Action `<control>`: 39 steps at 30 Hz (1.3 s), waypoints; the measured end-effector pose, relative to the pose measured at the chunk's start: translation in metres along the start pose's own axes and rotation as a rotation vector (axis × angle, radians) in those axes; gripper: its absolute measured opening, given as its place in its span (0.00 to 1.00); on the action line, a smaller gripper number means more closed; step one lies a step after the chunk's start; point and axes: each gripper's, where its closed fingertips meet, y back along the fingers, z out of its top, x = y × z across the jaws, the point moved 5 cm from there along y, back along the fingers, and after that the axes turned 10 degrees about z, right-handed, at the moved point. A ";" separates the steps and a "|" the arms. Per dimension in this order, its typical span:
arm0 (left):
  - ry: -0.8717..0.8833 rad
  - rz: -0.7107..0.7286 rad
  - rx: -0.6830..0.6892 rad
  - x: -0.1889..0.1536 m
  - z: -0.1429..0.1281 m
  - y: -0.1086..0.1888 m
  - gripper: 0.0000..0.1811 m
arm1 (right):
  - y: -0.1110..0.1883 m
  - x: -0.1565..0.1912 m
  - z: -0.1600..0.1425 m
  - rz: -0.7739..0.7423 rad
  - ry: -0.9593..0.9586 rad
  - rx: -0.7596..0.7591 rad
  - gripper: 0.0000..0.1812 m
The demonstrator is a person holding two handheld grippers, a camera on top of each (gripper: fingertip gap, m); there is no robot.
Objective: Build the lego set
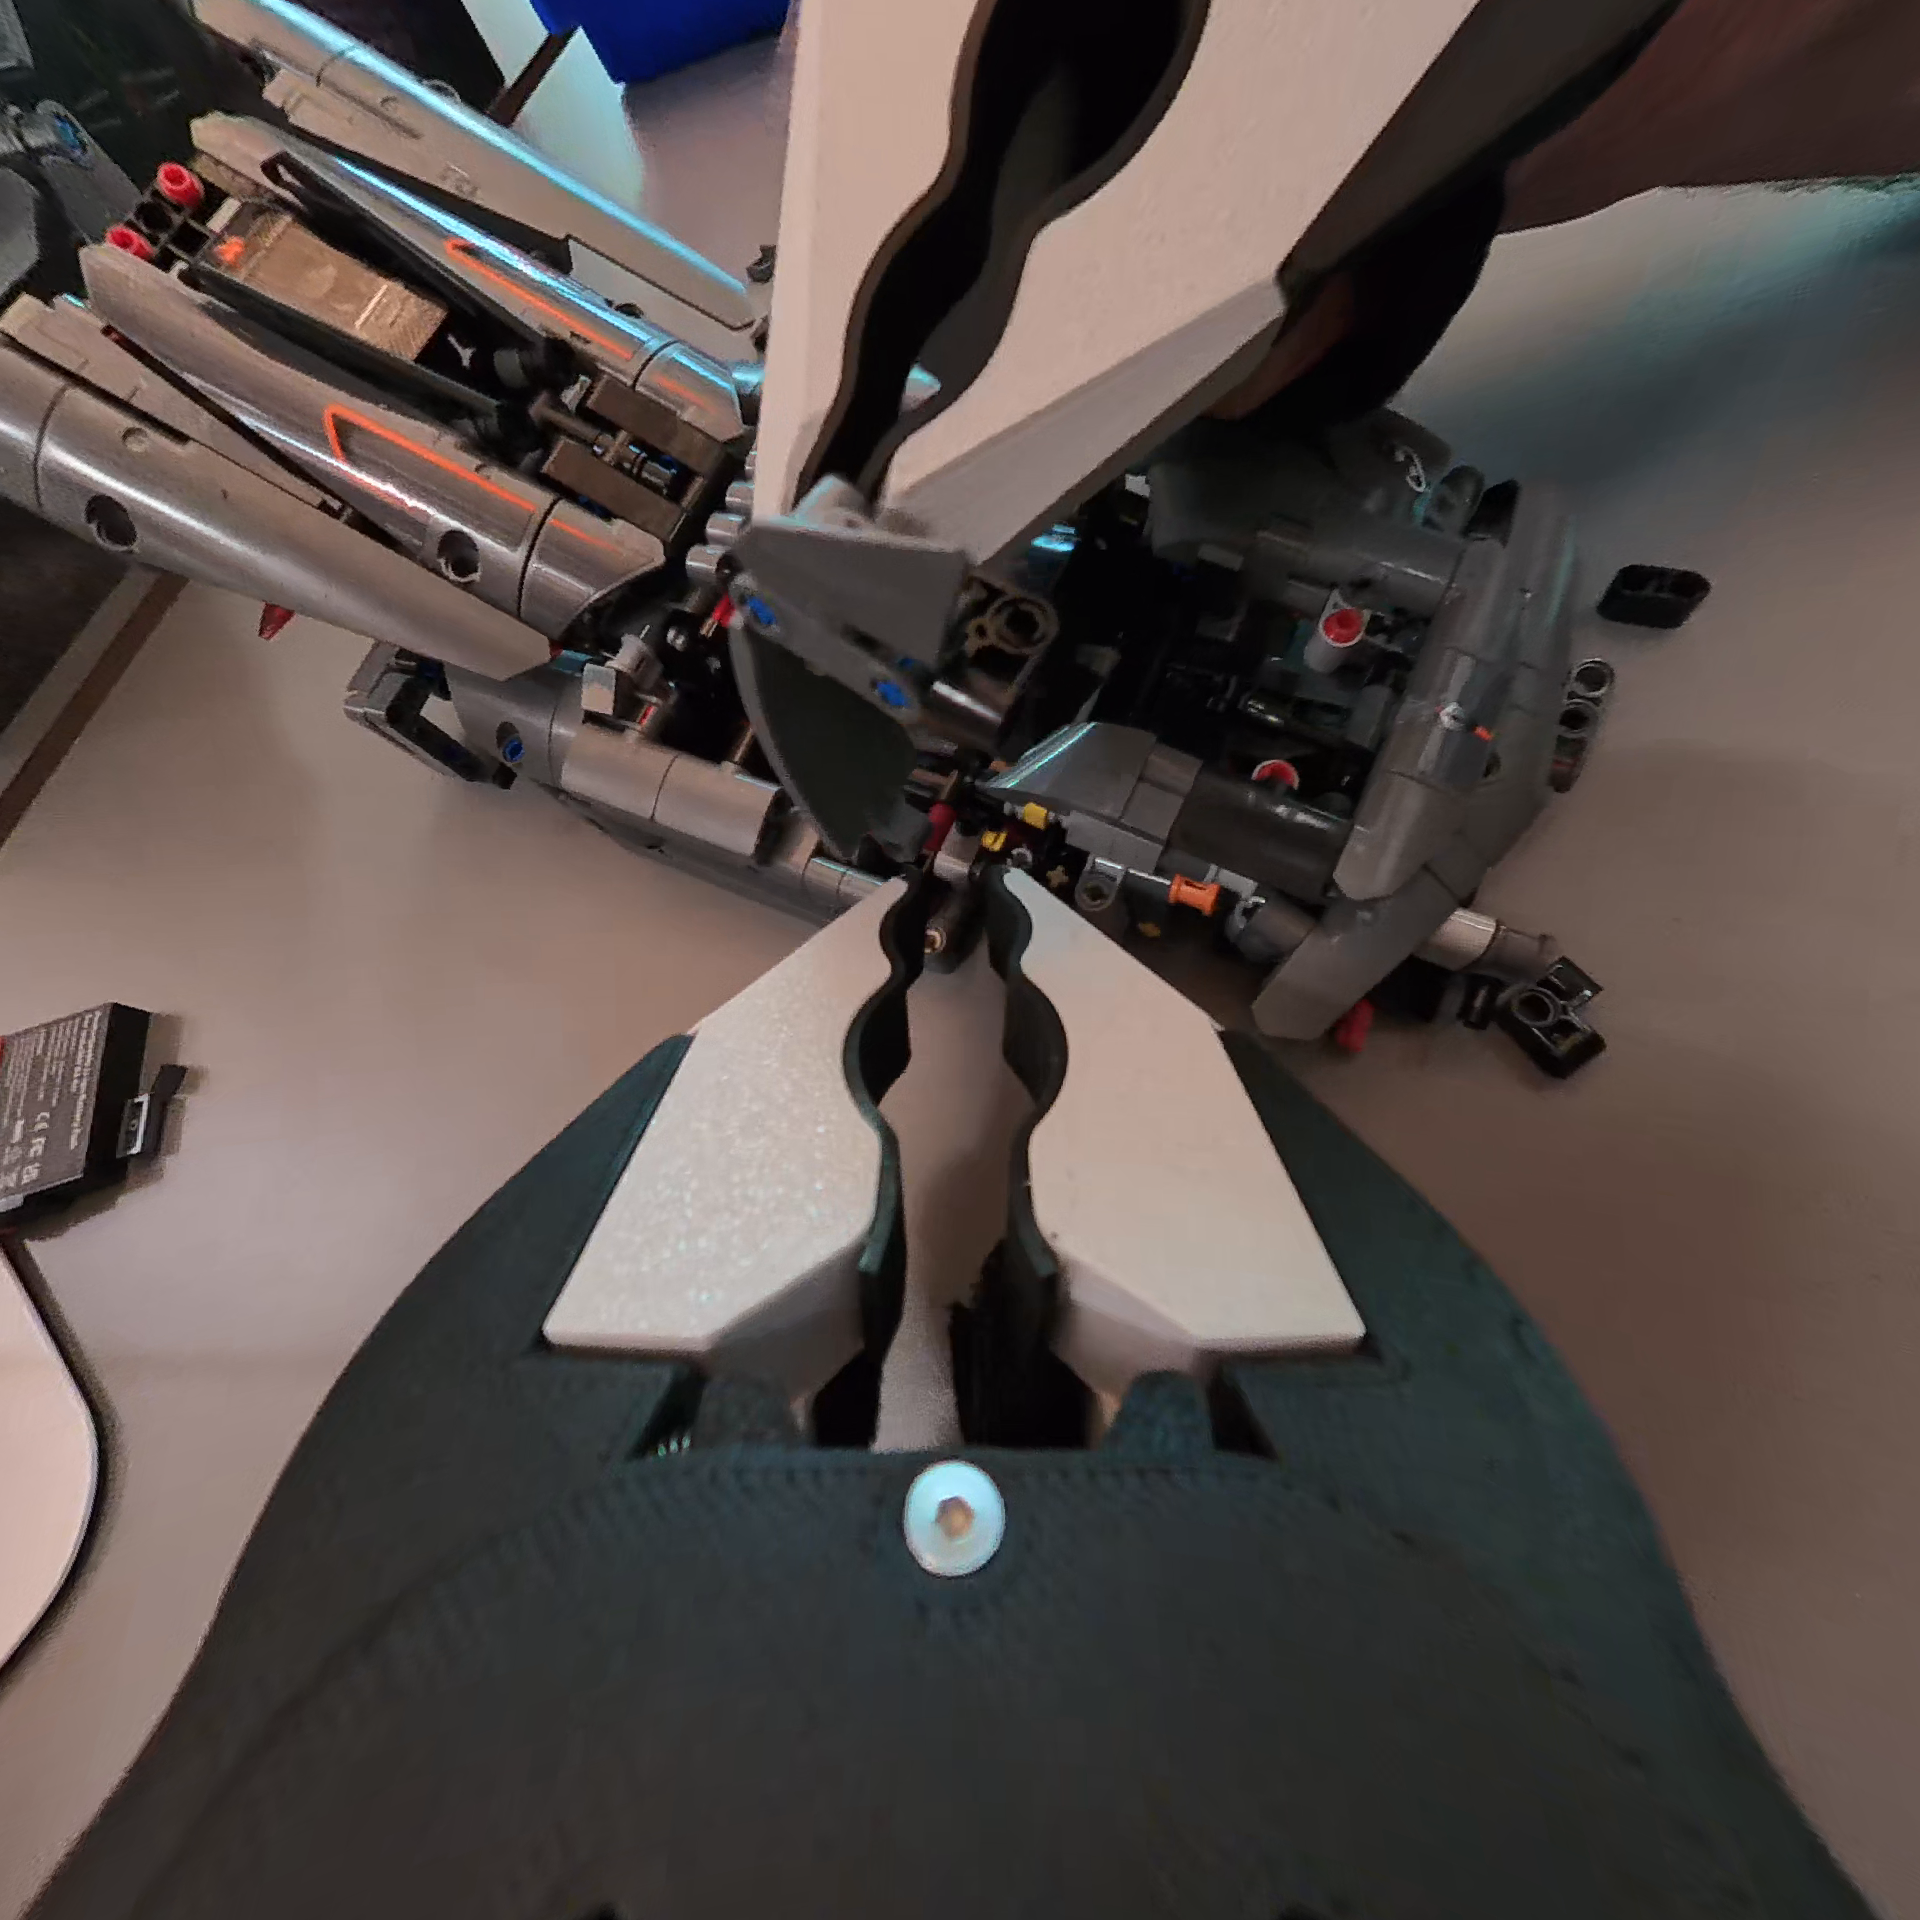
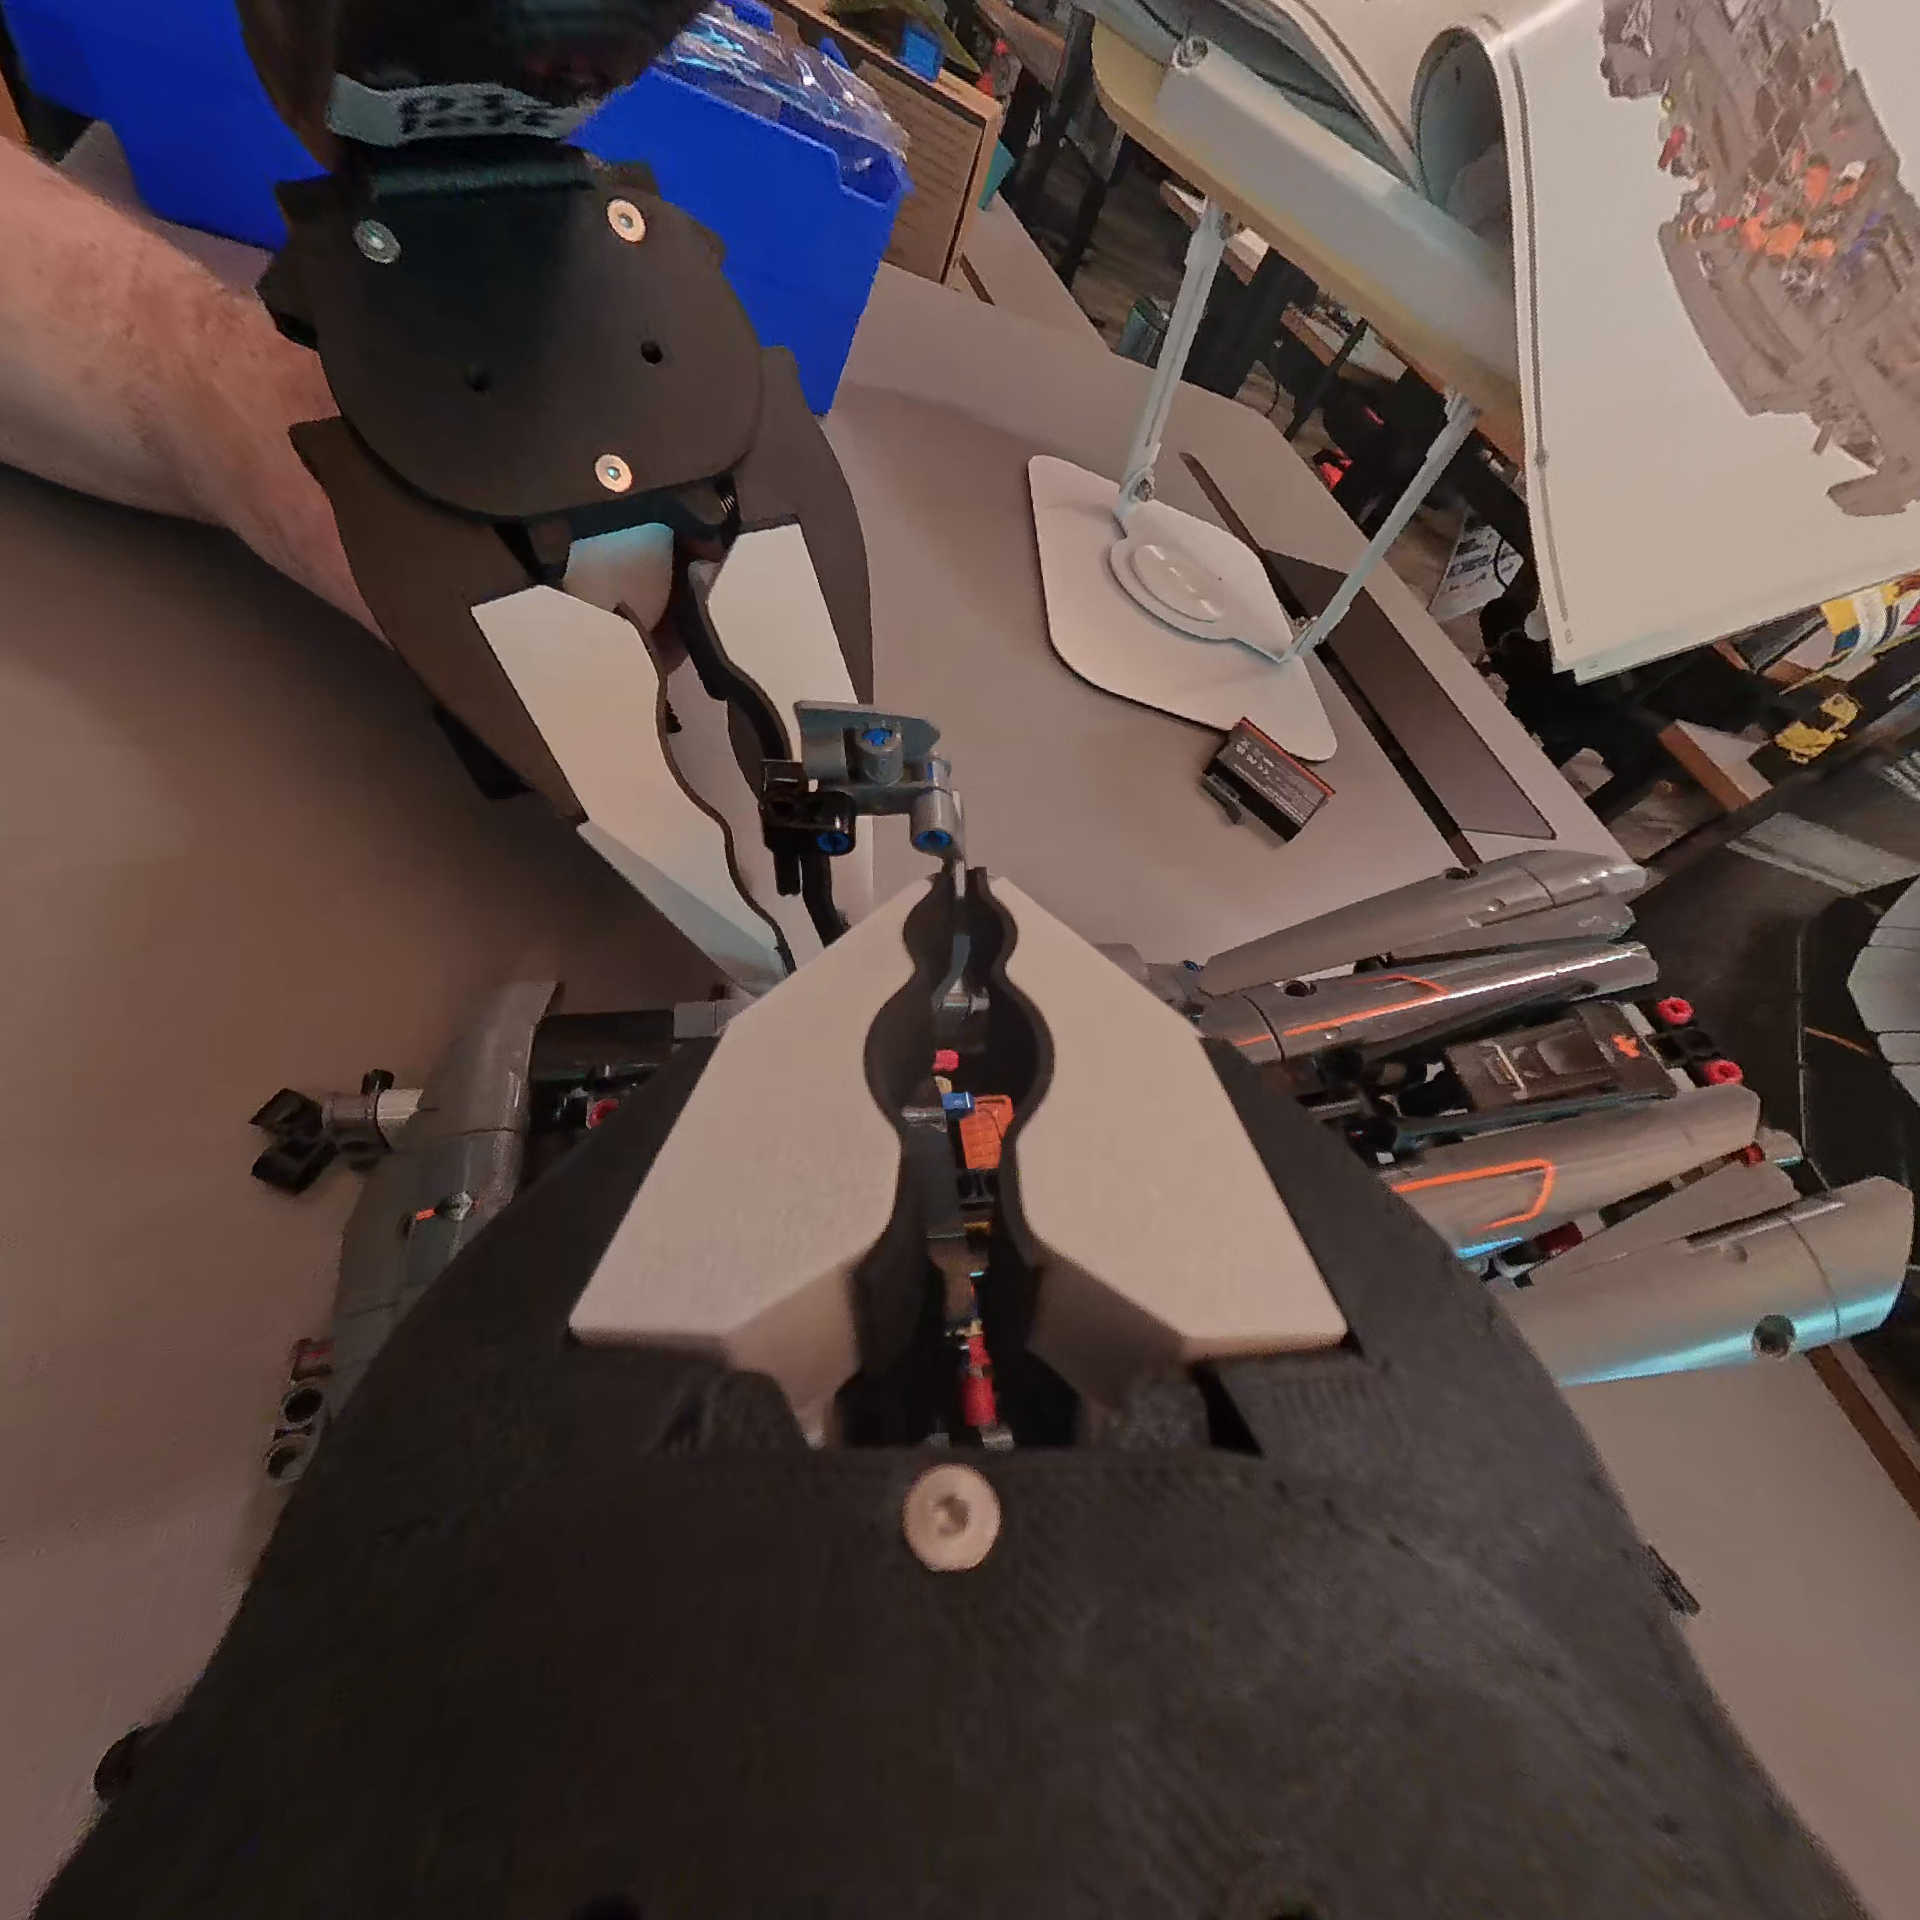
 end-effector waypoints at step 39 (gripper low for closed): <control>0.107 -0.040 -0.025 0.001 0.001 -0.005 0.02 | -0.006 -0.007 -0.009 0.102 -0.152 -0.033 0.01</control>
